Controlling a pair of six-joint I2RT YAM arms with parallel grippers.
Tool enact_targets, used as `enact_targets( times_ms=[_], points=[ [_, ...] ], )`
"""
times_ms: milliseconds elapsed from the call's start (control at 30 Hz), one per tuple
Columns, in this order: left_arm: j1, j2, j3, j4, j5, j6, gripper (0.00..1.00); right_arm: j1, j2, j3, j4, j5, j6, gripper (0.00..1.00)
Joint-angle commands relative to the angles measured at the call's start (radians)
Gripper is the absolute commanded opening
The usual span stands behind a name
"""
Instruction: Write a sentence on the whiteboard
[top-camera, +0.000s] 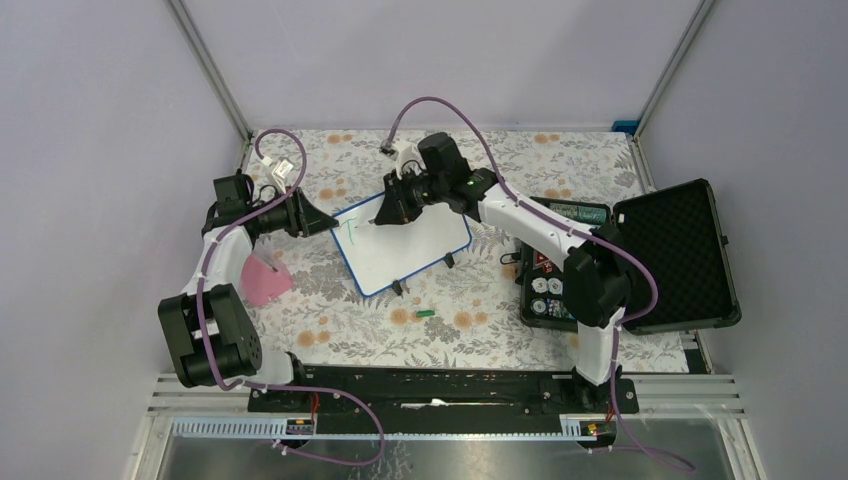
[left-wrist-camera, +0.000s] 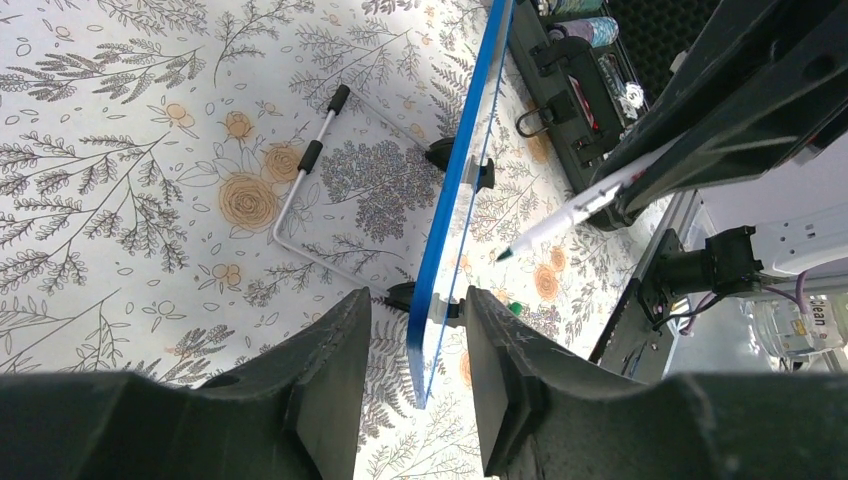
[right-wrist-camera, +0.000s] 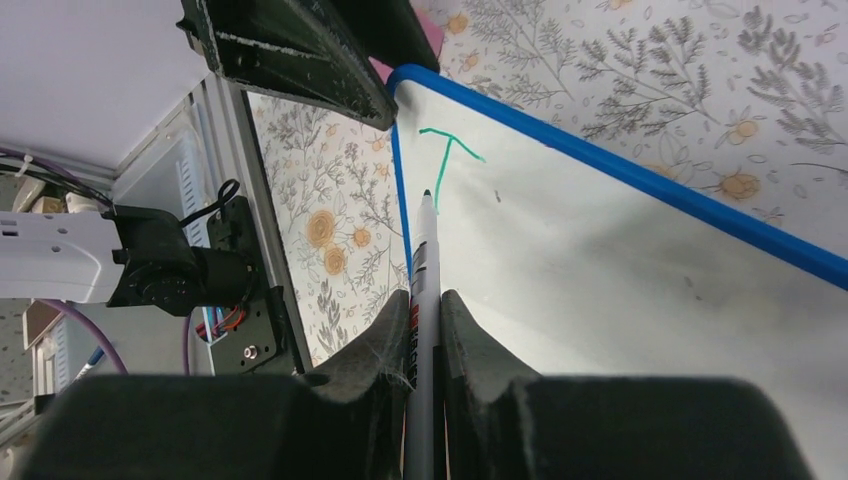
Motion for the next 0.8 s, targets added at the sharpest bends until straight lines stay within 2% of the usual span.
enact_targets(
  times_ms=[0, 133, 500, 667, 767],
  points=[
    [-0.001, -0.029, 0.041, -0.002, 0.02, 0.031, 0.42, -0.026, -0.048, 0.018, 0.028, 0.005, -0.021, 0.0],
    [-0.002, -0.024, 0.045, -0.002, 0.027, 0.033, 0.36, -0.028, -0.044, 0.009, 0.026, 0.025, -0.044, 0.0],
    [-0.005, -0.006, 0.056, 0.0, 0.018, 0.031, 0.09, -0.025, -0.021, 0.015, 0.016, 0.043, -0.059, 0.0],
    [-0.008, -0.006, 0.057, -0.002, 0.017, 0.033, 0.01, -0.025, -0.022, -0.004, 0.016, 0.034, -0.059, 0.0],
    [-0.011, -0.007, 0.057, -0.001, 0.011, 0.035, 0.0, -0.025, -0.023, -0.016, 0.016, 0.028, -0.057, 0.0]
  ],
)
